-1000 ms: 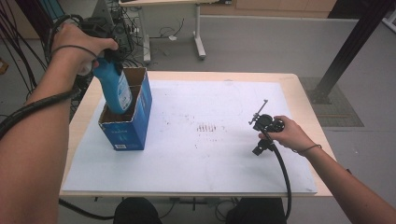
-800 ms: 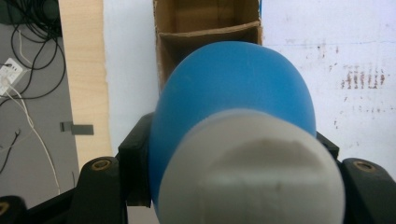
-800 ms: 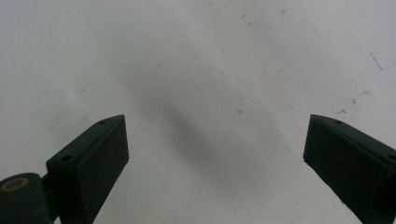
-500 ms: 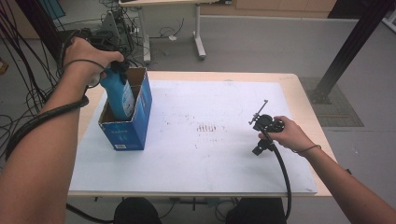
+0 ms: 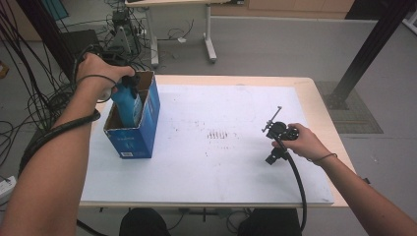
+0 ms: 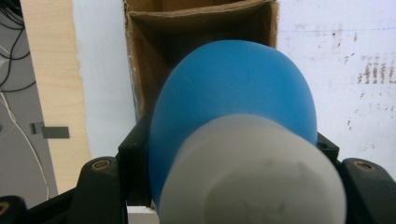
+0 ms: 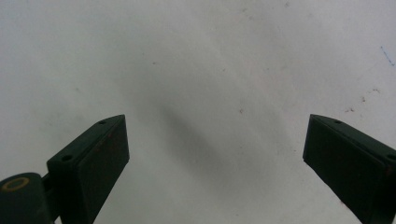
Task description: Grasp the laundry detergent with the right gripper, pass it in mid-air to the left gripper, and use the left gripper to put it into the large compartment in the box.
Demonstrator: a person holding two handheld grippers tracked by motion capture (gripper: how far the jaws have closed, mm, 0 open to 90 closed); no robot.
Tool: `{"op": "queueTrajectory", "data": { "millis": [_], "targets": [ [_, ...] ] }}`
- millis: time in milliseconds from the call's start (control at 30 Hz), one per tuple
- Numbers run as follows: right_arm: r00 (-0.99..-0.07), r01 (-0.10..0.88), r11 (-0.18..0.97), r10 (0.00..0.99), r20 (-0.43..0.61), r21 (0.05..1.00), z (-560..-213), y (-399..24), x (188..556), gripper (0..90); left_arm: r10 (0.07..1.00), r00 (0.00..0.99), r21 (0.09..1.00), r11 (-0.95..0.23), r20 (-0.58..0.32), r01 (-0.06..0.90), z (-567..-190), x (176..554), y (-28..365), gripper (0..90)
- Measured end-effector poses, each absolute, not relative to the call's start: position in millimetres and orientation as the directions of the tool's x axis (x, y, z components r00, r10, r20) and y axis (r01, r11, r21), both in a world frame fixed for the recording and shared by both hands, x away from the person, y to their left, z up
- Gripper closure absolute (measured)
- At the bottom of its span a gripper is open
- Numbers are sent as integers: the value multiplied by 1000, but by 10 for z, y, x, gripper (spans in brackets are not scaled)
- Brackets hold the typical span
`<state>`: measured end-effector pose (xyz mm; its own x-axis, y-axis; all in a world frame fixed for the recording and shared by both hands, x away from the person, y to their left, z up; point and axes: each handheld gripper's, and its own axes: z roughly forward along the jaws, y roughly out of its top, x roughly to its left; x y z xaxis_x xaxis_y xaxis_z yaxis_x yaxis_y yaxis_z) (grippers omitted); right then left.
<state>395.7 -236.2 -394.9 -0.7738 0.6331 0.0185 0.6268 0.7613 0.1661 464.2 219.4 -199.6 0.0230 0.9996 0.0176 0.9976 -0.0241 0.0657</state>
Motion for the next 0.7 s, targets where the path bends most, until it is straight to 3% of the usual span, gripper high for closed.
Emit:
{"op": "queueTrajectory", "data": {
  "millis": [700],
  "targets": [
    [-774, 627, 763, 632, 23, 155, -4000, -2341, 3975, 72, 1000, 6, 29, -7, 16, 1000, -2449, 4668, 2240, 373]
  ]
}}
